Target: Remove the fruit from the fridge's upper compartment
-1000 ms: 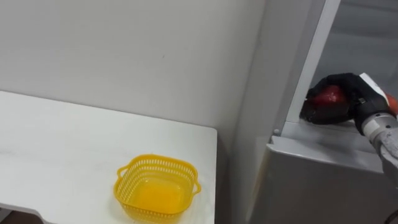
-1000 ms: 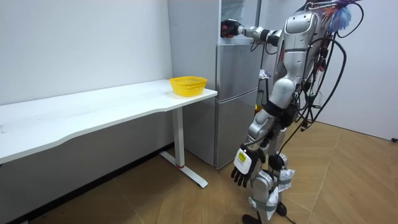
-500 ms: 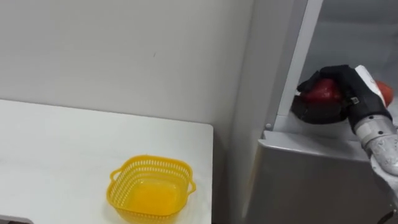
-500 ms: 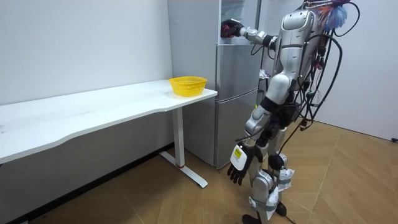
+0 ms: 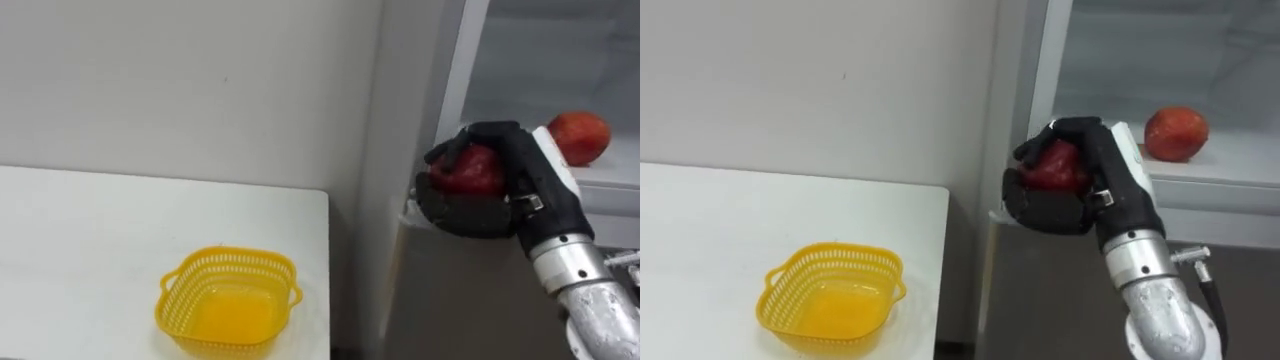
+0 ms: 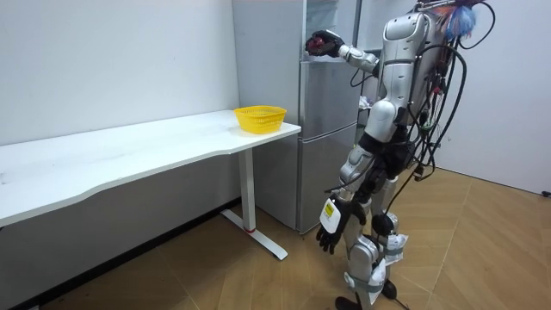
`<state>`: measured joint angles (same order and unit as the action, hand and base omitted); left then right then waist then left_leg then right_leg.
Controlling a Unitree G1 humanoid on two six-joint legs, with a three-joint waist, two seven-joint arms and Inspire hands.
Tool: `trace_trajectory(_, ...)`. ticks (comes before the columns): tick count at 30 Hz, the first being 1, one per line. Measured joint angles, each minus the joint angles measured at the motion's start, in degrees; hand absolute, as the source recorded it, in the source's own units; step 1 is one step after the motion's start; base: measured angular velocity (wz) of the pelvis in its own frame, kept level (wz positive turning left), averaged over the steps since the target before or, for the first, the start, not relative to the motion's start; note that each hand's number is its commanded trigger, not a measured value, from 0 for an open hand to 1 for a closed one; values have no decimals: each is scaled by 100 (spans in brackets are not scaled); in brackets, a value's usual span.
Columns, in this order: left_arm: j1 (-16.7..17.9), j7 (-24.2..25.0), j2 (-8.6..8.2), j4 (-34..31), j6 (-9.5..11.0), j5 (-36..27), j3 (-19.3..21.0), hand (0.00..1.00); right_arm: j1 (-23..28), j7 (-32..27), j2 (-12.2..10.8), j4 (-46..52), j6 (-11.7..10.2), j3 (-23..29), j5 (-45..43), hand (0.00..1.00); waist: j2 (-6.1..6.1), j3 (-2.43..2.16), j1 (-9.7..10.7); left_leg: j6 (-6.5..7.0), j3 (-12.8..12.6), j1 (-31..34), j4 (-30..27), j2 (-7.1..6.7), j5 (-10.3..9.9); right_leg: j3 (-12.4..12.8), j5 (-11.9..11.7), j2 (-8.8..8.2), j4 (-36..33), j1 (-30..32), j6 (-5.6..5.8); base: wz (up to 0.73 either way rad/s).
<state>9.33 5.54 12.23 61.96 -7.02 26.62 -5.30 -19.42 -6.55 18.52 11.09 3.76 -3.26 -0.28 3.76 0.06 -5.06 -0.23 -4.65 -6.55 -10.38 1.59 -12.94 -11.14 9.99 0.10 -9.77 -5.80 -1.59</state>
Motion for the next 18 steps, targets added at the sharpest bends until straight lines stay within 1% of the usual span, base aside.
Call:
trace_trajectory(1,3,-12,-14,1,5,-4,-1,0,14,-49,-84,115,-59,-3,6,100,-14,4,5,0,1,-8,-12,-1,0,1,0,-1,0,1,0,0)
trace_trajectory(2,12,-46,-24,0,26,-14,-1,0,31,-114,-133,175,-174,-11,6,100,-31,12,3,1,3,-10,-31,-1,0,2,-1,-3,-2,-7,1,0)
trace_trajectory(3,24,-56,-25,-3,51,-14,-3,0,41,-150,-147,218,-197,-23,-4,100,-38,8,1,1,1,-14,-33,-1,0,5,-1,-4,-5,-8,1,0)
trace_trajectory(4,53,-105,-26,-3,106,-14,-24,0,88,-231,-181,369,-215,-61,-20,100,-72,5,15,1,0,-12,-36,1,0,4,-1,-2,-4,-7,1,0)
trace_trajectory(6,76,-163,-33,-4,146,-14,-45,0,246,-308,-297,646,-349,-64,-164,100,-121,-3,20,1,1,-7,-32,6,-1,1,-1,2,-3,-6,1,0)
trace_trajectory(8,97,-215,-61,1,188,-9,-51,0,410,-438,-324,871,-506,-133,-399,100,-195,-11,40,1,6,1,-9,5,-2,-16,-1,2,-3,-15,1,0)
trace_trajectory(10,143,-284,-133,5,244,-1,-51,0,713,-546,-376,1134,-704,-244,-737,100,-296,-53,58,2,-3,-18,46,3,-2,-16,-1,0,-7,-18,2,0)
trace_trajectory(11,147,-287,-147,6,259,-3,-51,0,828,-581,-448,1199,-790,-276,-922,100,-332,-52,55,2,-13,-18,72,5,-2,-13,-1,1,-12,-16,1,0)
trace_trajectory(13,160,-289,-154,10,279,-7,-49,0,984,-609,-526,1242,-856,-312,-1134,100,-367,-50,56,0,-38,-26,68,12,0,0,-1,5,-37,-4,1,-8)
trace_trajectory(15,161,-292,-162,63,311,-8,-55,0,1062,-616,-521,1244,-859,-390,-1260,100,-376,-48,39,-3,-88,-41,71,15,2,46,11,8,-99,38,-8,-14)
trace_trajectory(17,151,-285,-161,99,358,-11,-58,0,1089,-618,-524,1246,-882,-536,-1367,100,-322,-37,32,-5,-142,-10,62,16,11,148,13,12,-103,93,-13,-14)
trace_trajectory(18,145,-282,-161,113,370,-11,-61,0,1089,-617,-523,1247,-884,-577,-1367,100,-302,-31,30,-4,-146,-10,62,15,13,158,13,15,-107,97,-13,-7)
